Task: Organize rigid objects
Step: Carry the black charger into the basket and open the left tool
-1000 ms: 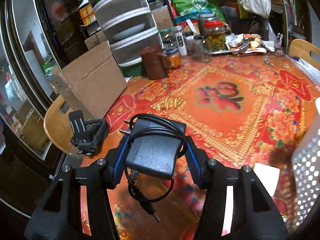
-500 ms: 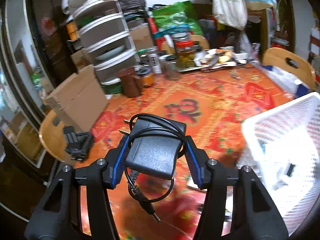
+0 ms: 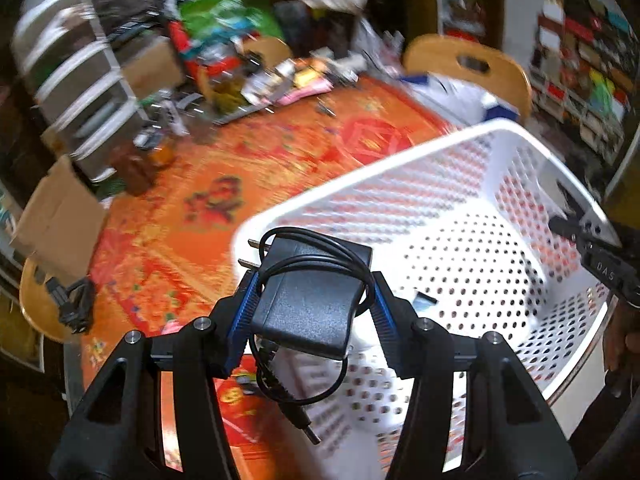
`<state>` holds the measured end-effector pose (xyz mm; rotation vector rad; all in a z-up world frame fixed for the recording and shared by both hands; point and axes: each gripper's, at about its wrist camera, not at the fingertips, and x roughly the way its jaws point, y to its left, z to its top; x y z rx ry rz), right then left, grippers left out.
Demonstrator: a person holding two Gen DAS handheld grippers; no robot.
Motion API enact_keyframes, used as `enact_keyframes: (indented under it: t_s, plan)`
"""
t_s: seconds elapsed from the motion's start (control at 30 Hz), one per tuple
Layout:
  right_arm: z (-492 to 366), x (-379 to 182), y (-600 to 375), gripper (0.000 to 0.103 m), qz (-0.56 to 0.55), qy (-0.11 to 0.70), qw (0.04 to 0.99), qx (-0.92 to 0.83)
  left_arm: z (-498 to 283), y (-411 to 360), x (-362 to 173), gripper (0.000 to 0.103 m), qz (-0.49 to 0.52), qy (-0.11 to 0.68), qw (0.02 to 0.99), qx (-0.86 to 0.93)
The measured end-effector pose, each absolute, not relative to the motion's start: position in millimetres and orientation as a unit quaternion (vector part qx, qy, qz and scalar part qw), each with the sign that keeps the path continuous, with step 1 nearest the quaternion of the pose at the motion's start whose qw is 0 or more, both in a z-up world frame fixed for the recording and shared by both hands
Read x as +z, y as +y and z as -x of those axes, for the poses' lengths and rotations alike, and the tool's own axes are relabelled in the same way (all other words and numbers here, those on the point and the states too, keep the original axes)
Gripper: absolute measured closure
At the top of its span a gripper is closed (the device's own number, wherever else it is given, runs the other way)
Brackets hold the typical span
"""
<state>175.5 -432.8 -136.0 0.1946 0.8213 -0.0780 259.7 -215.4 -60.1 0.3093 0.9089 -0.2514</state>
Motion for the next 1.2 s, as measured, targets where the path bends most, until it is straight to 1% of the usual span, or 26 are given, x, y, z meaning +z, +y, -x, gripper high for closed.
enact_keyframes:
  t_s: [0.17,0.4,0.57,0.73,0.87,0.93,1.03,1.07,1.17,1.2]
  plan:
    - [-175.6,-136.0,-432.7,0.087,-0.094,0.399,0.911,-0.038,-286.8,-269.2,-86.7,0.051,-0.193,0.5,0.833,-0.141]
    - [-175.5,-136.2,-432.5,0.087,-0.094,0.398,0.912,-0.038,-317.0,-313.4,-120.3,0.051,-0.234,0.55,0.785,-0.165]
    - [-175.4,-135.9,-432.2,0.087,-0.095,0.398,0.912,-0.037,-332.0,-328.9,-145.4,0.051,-0.247,0.576,0.761,-0.167]
    - [-174.8,-136.1,-431.6,0.087,-0.095,0.398,0.912,-0.036,-338.4,-338.7,-154.0,0.051,-0.247,0.585,0.752,-0.176]
    - [-174.2,-136.3,-431.6,0.087,-0.095,0.399,0.911,-0.036,-342.1,-346.7,-172.5,0.051,-0.255,0.61,0.725,-0.193]
    - [-174.2,-136.0,-431.8,0.087,-0.095,0.399,0.911,-0.036,-345.7,-350.9,-174.8,0.049,-0.265,0.602,0.728,-0.191]
    - [-174.6,-135.9,-431.7,0.087,-0.095,0.4,0.911,-0.037,-350.4,-352.7,-175.3,0.04,-0.247,0.61,0.724,-0.205]
    - [-174.5,-135.7,-431.5,0.087,-0.094,0.4,0.911,-0.037,-351.9,-352.3,-175.0,0.038,-0.244,0.611,0.724,-0.208]
    - [-174.6,-135.0,-431.6,0.087,-0.095,0.401,0.91,-0.037,-353.5,-345.3,-165.6,0.038,-0.238,0.598,0.735,-0.212]
    - [-175.1,-134.7,-431.6,0.087,-0.095,0.401,0.91,-0.037,-351.3,-337.6,-154.0,0.038,-0.23,0.585,0.749,-0.211]
